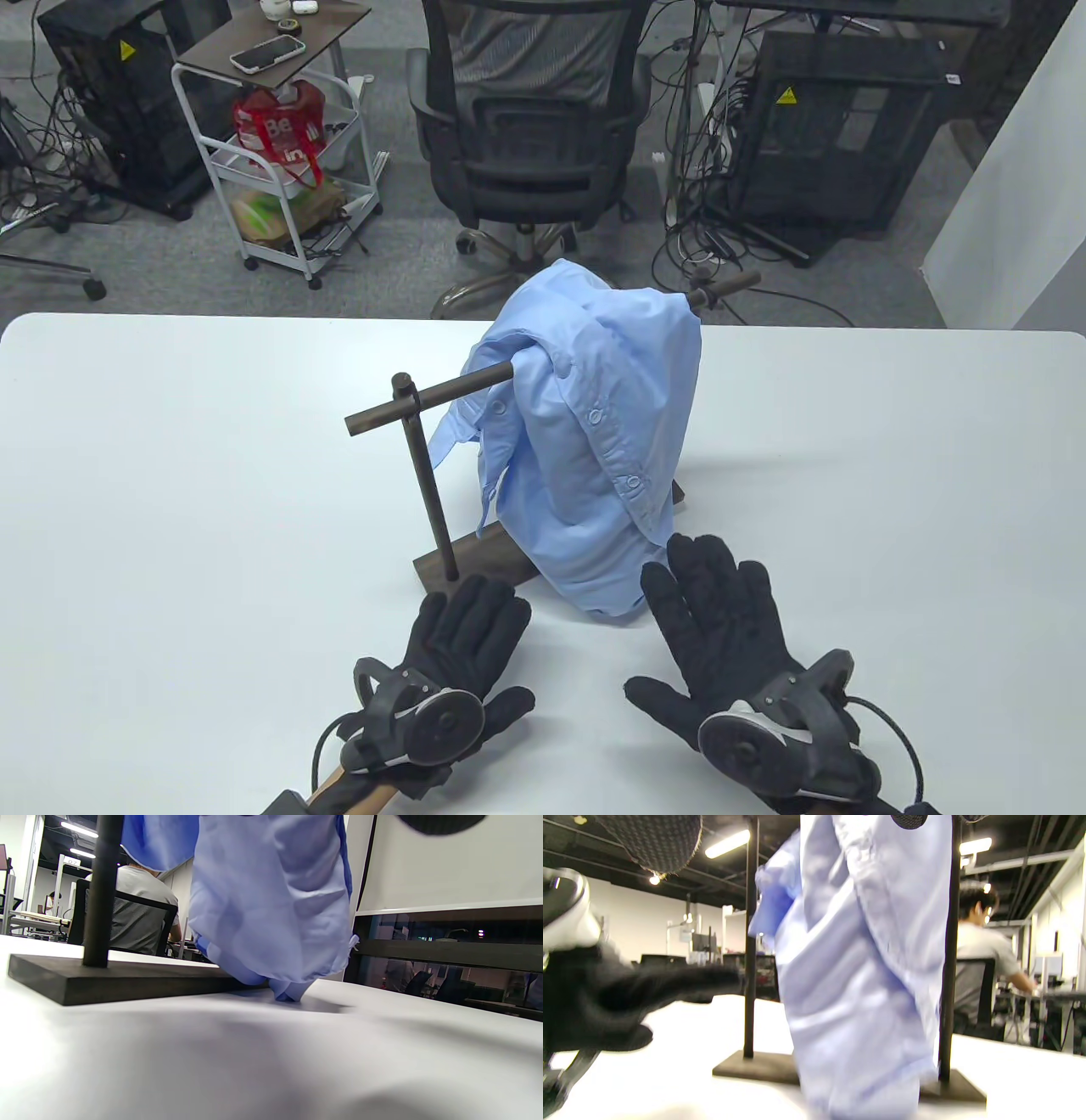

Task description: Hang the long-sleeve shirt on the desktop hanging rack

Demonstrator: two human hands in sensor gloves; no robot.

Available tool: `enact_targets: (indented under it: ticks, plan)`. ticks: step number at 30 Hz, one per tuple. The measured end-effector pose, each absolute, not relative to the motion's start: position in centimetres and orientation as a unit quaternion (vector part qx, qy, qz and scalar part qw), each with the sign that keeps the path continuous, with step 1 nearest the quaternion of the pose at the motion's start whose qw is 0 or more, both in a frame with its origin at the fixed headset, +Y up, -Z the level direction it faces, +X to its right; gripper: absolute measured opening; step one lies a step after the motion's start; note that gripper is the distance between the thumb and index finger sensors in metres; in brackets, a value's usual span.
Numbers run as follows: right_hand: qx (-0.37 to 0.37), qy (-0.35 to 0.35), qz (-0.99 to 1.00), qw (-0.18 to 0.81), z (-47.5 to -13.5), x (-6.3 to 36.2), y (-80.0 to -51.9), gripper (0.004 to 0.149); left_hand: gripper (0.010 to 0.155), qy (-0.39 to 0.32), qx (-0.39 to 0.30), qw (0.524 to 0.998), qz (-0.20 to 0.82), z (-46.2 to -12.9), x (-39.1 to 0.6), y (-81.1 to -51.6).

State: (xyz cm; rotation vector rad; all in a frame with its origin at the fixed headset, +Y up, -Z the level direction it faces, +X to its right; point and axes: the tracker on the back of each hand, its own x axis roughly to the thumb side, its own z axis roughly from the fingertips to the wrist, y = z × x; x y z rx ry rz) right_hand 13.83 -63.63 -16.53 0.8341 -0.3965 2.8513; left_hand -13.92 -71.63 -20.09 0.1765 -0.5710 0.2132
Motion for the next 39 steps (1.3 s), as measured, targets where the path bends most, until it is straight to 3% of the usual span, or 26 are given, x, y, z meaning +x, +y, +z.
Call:
enact_targets:
  ticks: [3,10,39]
  plan:
    - [0.278,-0.101,0.950,0.100,-16.9,14.3,-67.1,0.095,0.090,-0.280,0.089,0.950,0.103,-20.1,-13.9,-71.6]
    - [0.274,-0.095,0.951,0.110,-17.9,14.8,-70.7,0.095,0.090,-0.274,0.089,0.952,0.099,-20.3,-13.8,-71.7]
    - [0.282,-0.065,0.947,0.138,-18.1,15.3,-72.9,0.093,0.091,-0.304,0.083,0.945,0.090,-20.0,-13.0,-72.5]
